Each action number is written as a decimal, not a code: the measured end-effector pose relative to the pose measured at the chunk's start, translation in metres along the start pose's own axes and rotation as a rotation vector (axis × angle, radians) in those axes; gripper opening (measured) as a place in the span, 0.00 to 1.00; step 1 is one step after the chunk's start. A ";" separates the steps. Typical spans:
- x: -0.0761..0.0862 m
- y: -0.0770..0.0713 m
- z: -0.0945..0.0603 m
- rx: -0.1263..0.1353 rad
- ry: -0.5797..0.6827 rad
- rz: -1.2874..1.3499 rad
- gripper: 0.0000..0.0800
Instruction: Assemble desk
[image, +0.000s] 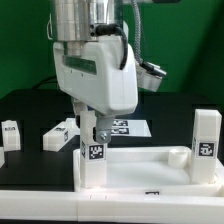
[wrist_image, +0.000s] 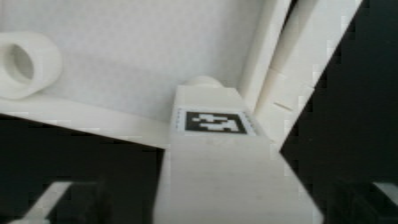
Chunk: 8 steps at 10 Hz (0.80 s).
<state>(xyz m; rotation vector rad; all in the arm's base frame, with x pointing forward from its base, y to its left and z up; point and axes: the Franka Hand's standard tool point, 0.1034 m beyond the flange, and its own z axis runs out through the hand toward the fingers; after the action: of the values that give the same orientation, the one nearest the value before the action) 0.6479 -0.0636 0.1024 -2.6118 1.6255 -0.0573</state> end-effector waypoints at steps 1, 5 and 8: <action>0.000 0.000 0.000 -0.002 0.002 -0.106 0.81; 0.000 0.000 0.000 -0.011 0.004 -0.495 0.81; 0.000 0.000 0.000 -0.013 0.001 -0.809 0.81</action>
Offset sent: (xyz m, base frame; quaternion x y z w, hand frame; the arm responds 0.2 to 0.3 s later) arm 0.0005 0.0021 0.0029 -0.0148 -0.0026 -0.2115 0.9773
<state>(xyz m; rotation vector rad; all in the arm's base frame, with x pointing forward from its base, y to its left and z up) 0.6473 -0.0633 0.1021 -3.0712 0.4711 -0.0834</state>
